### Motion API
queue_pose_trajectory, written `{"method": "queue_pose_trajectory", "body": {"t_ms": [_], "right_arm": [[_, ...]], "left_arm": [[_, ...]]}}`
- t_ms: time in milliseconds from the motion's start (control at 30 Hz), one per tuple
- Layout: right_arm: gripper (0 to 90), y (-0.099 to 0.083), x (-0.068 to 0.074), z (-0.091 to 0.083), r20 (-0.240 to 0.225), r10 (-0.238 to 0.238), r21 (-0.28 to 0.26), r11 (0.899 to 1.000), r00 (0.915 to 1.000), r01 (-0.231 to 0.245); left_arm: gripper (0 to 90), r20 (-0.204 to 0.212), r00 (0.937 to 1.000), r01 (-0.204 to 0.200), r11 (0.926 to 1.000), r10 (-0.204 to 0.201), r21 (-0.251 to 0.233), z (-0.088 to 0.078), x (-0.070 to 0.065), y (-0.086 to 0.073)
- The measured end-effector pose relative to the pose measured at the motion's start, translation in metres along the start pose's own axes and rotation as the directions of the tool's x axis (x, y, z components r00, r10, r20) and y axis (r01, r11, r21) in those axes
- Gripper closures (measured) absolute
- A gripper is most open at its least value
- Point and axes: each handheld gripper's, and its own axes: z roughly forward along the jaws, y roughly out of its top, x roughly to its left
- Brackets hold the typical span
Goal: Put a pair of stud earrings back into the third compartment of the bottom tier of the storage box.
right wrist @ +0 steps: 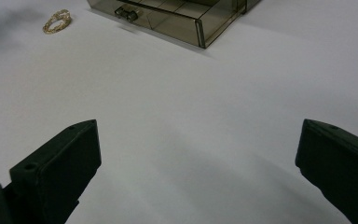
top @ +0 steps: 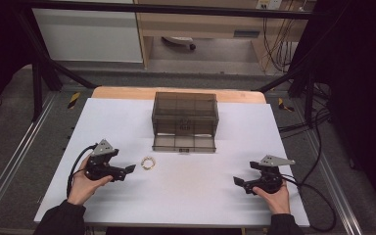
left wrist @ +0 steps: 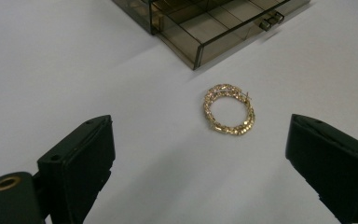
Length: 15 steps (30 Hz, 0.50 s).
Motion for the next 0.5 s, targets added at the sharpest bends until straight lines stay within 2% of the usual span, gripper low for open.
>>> {"method": "queue_pose_trajectory", "body": {"t_ms": [333,500], "right_arm": [[0.8,0.000,0.000,0.001,0.000,0.000,0.003,1.000,1.0000,0.000],[0.8,0.000,0.000,0.000,0.001,-0.002,0.003,1.000,1.0000,0.002]], "left_arm": [[9.0,-0.020,0.9997,-0.015,0.9995,0.016,0.029,0.015,0.000,0.020],[9.4,-0.018,0.9997,-0.013,0.9993,0.013,0.034,0.022,-0.001,0.025]]}}
